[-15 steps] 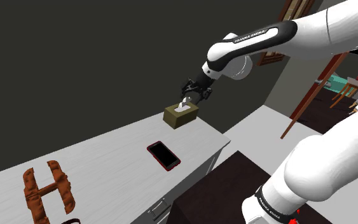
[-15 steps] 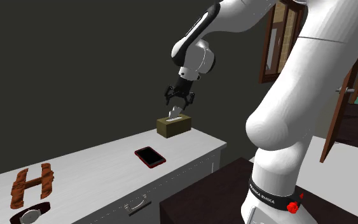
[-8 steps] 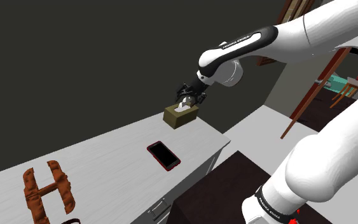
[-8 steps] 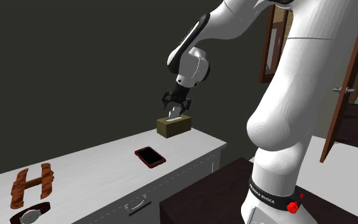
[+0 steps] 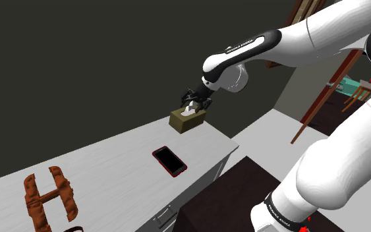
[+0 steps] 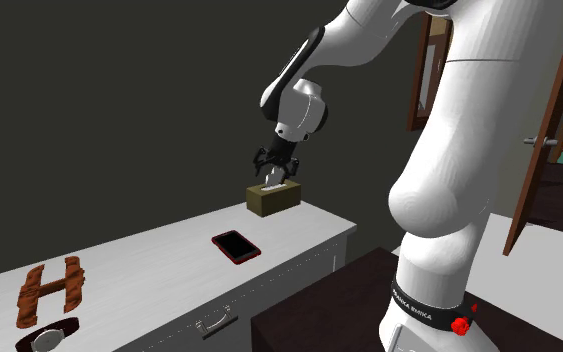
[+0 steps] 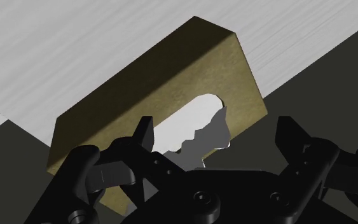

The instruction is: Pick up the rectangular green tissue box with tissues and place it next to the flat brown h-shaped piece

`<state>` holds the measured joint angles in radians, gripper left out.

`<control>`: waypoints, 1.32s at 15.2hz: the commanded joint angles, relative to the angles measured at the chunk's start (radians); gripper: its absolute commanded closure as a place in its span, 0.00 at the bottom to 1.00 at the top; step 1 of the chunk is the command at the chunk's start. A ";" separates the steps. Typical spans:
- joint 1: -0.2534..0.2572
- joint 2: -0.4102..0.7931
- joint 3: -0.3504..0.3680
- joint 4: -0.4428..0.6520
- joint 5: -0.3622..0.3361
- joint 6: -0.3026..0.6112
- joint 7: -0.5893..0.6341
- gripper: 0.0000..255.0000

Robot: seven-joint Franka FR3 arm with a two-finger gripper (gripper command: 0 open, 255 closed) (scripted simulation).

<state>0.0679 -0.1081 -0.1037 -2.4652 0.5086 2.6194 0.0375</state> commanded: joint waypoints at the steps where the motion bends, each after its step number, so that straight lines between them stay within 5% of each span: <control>1: 0.000 0.000 0.000 0.000 0.000 0.000 0.000 0.00; 2: 0.000 0.000 0.000 0.000 0.000 0.000 0.000 1.00; 11: 0.000 0.000 0.000 0.000 0.000 0.000 0.000 1.00; 20: -0.023 -0.080 0.008 0.043 -0.090 -0.113 0.090 1.00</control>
<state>0.0477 -0.1821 -0.0960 -2.4333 0.4271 2.5129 0.1179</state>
